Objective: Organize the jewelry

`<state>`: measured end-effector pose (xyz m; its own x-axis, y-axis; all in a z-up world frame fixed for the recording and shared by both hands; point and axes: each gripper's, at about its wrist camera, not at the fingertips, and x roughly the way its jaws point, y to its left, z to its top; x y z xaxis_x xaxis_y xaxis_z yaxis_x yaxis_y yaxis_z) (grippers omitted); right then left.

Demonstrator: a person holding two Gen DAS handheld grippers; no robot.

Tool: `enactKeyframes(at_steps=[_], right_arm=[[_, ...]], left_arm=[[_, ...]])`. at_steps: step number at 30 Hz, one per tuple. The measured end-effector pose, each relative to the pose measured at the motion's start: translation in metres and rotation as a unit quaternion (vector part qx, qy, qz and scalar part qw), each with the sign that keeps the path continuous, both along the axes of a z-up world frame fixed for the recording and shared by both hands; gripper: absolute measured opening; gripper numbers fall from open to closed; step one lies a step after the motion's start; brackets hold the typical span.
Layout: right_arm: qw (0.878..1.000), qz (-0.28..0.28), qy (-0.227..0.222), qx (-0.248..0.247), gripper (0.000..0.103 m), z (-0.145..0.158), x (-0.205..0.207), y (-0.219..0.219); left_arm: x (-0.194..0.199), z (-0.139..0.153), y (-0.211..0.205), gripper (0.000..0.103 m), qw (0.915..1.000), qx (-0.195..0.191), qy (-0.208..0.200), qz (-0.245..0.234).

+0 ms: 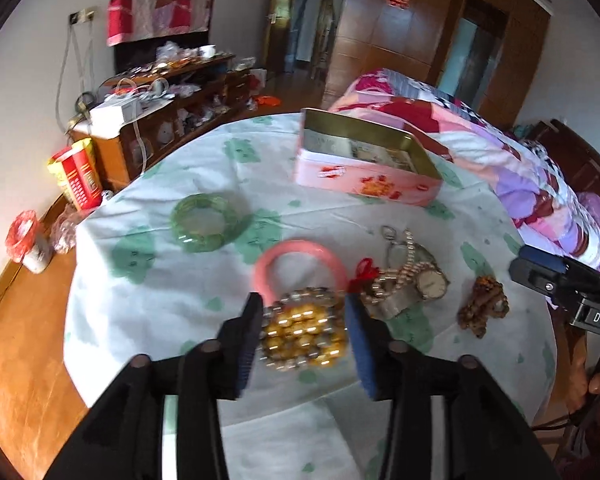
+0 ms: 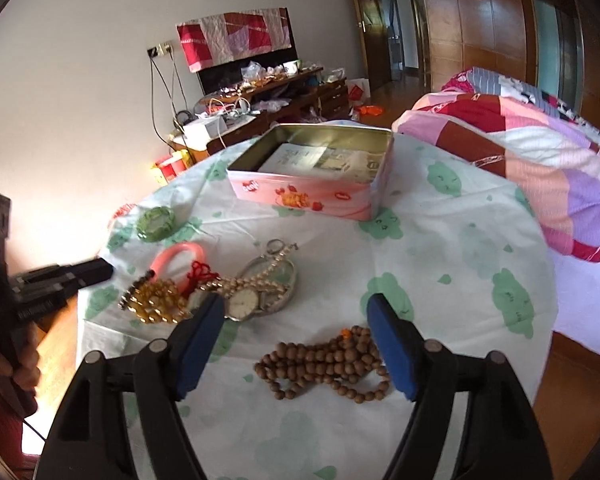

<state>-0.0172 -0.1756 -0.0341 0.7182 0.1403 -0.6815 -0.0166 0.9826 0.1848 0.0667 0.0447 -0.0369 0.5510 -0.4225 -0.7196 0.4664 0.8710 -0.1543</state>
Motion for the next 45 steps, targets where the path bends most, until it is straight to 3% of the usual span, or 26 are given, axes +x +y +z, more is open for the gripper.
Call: enactKeyframes(at_steps=[3,7,9,11,15,20,24,31,45], right_arm=[[1.0,0.001,0.006,0.002,0.077,-0.001,0.003,0.005],[1.0,-0.001,0.012,-0.007,0.077,-0.003,0.003,0.007],[1.0,-0.003,0.013,-0.006,0.077,-0.004,0.004,0.006],[1.0,-0.002,0.013,-0.003,0.077,-0.004,0.004,0.007],[1.0,0.009,0.011,-0.004,0.077,-0.003,0.004,0.012],[0.999,0.041,0.015,0.016,0.077,-0.008,0.009,0.027],[0.995,0.089,0.018,0.028,0.077,-0.014,0.016,0.05],[0.983,0.177,0.039,0.021,0.077,-0.033,0.033,0.102],[0.969,0.24,0.06,-0.012,0.077,-0.058,0.07,0.154]], left_arm=[[-0.002,-0.009,-0.016,0.045,0.999,0.041,-0.014,-0.007],[0.0,-0.024,-0.025,0.021,0.9972,0.07,-0.003,-0.026],[0.005,-0.028,-0.018,0.019,0.9988,0.042,0.01,-0.022],[0.009,-0.025,-0.008,0.01,0.9995,0.008,0.028,-0.013],[0.007,-0.001,0.022,0.01,0.9967,-0.077,0.026,-0.003],[0.009,0.008,0.039,0.01,0.9964,-0.078,0.014,0.031],[0.009,0.006,0.044,0.01,0.9943,-0.103,0.025,0.015],[0.008,-0.012,0.048,0.011,0.9979,-0.045,0.029,0.038],[0.023,-0.03,0.077,0.011,0.9949,-0.051,0.047,0.072]])
